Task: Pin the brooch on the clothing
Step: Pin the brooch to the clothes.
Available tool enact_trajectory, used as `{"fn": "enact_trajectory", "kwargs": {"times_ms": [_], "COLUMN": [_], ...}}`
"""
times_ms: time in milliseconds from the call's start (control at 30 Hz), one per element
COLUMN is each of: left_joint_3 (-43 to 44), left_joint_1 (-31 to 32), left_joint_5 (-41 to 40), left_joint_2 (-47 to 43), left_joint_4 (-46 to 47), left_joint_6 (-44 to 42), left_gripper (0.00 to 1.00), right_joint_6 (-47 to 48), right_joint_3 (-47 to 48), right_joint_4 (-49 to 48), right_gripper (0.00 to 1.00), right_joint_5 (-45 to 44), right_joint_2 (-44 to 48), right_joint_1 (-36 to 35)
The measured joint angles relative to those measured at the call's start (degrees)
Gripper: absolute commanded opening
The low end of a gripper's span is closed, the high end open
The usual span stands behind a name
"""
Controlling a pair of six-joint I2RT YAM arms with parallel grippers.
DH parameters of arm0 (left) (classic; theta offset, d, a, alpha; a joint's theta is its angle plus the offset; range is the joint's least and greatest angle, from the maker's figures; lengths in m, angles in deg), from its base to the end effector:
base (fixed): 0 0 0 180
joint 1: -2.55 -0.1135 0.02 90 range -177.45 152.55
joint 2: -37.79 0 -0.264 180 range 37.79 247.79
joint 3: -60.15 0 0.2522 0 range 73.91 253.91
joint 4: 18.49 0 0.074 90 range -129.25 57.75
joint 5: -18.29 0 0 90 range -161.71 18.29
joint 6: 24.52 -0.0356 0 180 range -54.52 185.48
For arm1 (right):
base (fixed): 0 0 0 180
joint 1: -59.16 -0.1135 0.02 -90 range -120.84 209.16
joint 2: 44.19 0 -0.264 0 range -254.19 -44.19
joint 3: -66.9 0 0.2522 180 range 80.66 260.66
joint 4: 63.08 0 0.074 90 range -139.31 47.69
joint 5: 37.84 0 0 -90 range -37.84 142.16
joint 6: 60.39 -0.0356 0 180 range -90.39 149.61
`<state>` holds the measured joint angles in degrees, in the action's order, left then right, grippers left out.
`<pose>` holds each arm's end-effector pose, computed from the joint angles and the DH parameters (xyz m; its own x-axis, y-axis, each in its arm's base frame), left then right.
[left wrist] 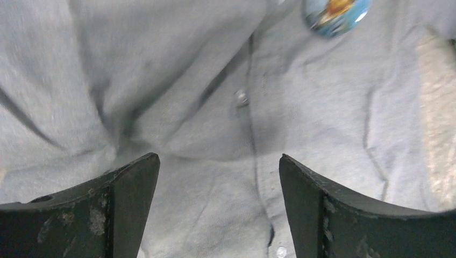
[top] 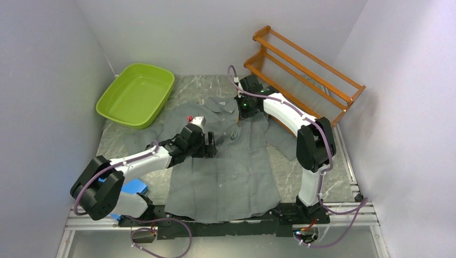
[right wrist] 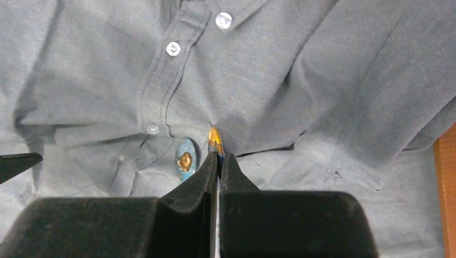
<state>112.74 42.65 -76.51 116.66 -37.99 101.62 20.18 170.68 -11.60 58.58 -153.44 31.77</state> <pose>0.2096 -0.1726 0.1824 -0.7949 -0.0989 -0.5986 0.1590 0.9182 -0.3629 0.3691 0.1957 0.2470 -0.8179 -0.2404 -0.5226 -0.3825 0.9059 0.1818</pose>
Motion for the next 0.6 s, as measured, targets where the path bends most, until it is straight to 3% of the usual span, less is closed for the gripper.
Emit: {"fn": "enact_trajectory", "kwargs": {"times_ms": [200, 600], "left_joint_3": [3.10, 0.70], "left_joint_1": [0.00, 0.00], "left_joint_5": [2.54, 9.97], "left_joint_2": [-2.45, 0.92], "left_joint_4": [4.17, 29.05], "left_joint_6": [-3.65, -5.11], "left_gripper": [0.76, 0.65], "right_joint_6": [-1.90, -6.12], "right_joint_3": [6.14, 16.81], "right_joint_4": [6.62, 19.23], "right_gripper": [0.00, 0.00], "right_joint_5": [-7.96, -22.56], "right_joint_2": [0.00, -0.04], "right_joint_1": [-5.16, -12.11]}}
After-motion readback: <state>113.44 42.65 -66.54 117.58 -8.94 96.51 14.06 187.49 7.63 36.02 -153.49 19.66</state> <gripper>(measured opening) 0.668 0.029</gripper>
